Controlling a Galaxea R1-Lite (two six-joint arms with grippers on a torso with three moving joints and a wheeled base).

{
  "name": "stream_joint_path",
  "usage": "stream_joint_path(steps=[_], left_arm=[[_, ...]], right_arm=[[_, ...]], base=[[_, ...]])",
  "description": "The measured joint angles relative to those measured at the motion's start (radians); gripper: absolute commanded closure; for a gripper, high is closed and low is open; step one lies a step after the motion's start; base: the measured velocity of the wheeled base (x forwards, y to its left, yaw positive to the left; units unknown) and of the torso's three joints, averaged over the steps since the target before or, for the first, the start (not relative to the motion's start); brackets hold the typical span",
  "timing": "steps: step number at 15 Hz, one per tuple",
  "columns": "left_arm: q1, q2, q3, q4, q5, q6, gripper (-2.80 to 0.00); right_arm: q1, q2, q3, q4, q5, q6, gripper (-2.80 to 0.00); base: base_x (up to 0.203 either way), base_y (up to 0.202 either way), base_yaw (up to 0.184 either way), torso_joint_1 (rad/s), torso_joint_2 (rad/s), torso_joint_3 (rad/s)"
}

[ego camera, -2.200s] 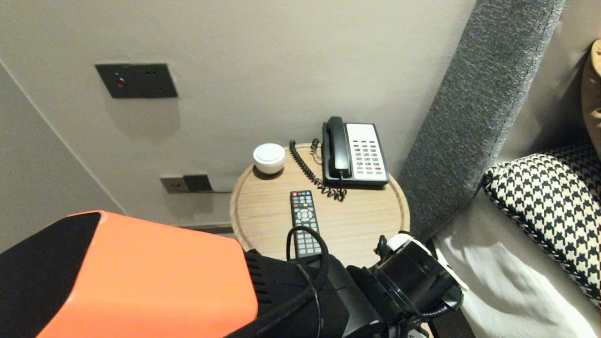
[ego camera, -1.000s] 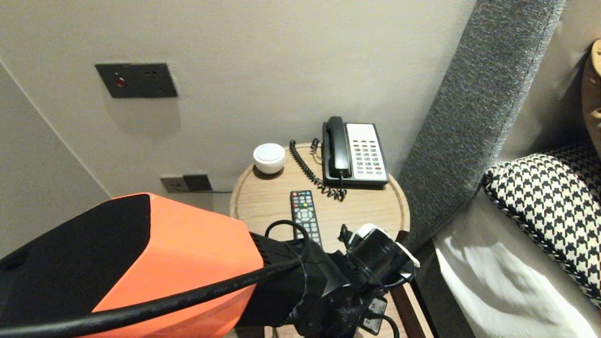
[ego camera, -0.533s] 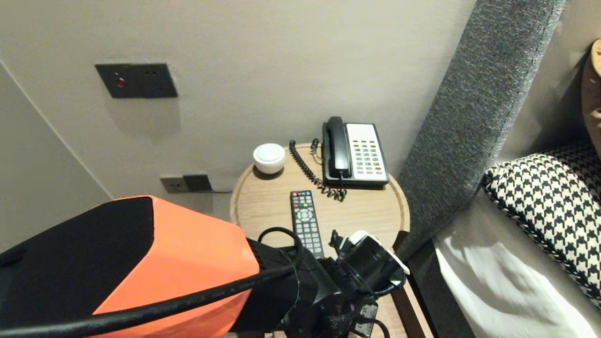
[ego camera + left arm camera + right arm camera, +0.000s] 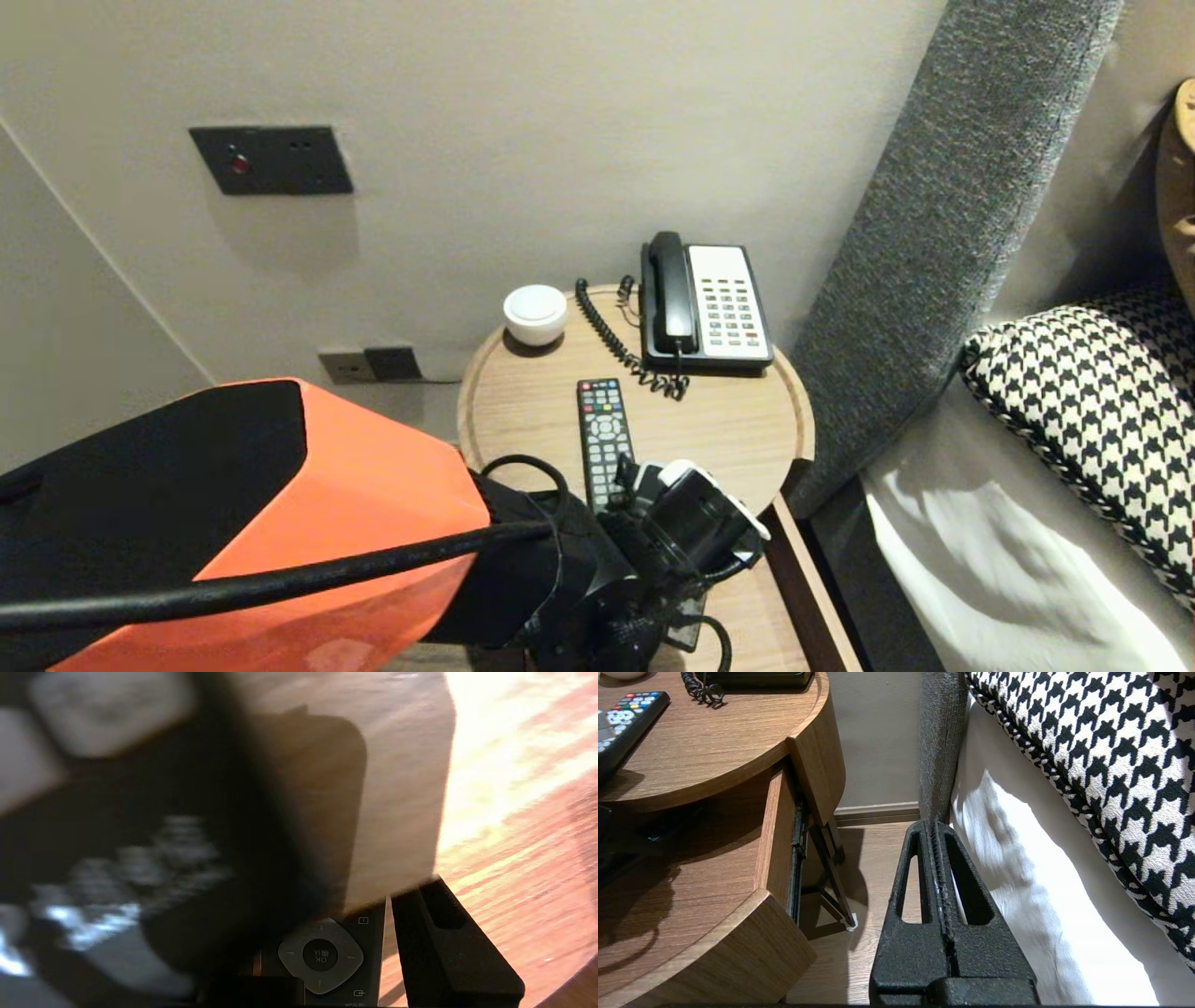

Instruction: Put the remote controls on the table in the drawer one by one

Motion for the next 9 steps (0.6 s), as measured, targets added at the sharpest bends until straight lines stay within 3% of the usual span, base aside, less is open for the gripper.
stream_joint_path(steps=[9], left_arm=[[-0.002, -0.005, 0.031, -0.011, 0.002, -0.003, 0.0]], right_arm=[[0.0, 0.0, 0.0, 0.0, 0.0, 0.0, 0.0]], base=[[0.0, 0.0, 0.0, 0.0, 0.0, 0.0]])
